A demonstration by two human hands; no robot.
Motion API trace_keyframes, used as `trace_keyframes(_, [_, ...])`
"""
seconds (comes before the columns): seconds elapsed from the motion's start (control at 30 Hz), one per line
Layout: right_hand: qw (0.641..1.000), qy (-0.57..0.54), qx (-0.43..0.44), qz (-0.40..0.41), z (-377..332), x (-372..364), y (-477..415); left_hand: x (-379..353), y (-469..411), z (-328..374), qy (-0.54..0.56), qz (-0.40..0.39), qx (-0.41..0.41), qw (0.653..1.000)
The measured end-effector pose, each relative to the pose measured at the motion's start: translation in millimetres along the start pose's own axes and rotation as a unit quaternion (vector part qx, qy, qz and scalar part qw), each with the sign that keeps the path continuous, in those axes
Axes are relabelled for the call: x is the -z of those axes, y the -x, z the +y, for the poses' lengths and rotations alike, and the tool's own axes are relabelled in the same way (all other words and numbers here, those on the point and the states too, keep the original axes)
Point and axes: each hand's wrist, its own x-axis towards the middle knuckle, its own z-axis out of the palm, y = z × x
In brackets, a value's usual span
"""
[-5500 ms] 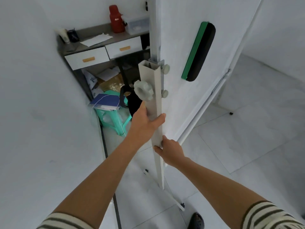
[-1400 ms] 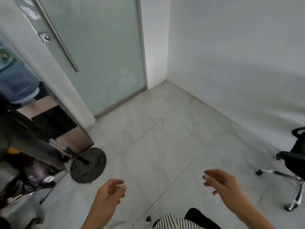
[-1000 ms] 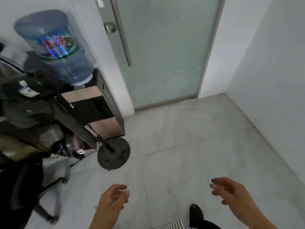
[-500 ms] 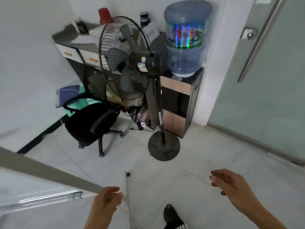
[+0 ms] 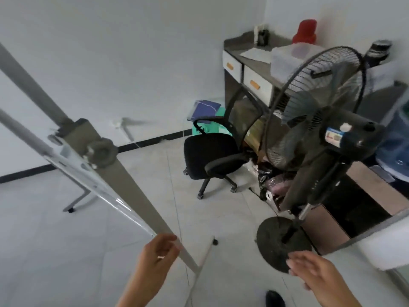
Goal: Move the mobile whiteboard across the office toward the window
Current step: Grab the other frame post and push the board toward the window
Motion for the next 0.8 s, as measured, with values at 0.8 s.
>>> trace_keyframes(0.8, [0.732,0.272,0.403,-0.478,-219.7,-207.5,-124.3,94.9,3.1,162.8,-0.057,0.433,-0.09,0.895])
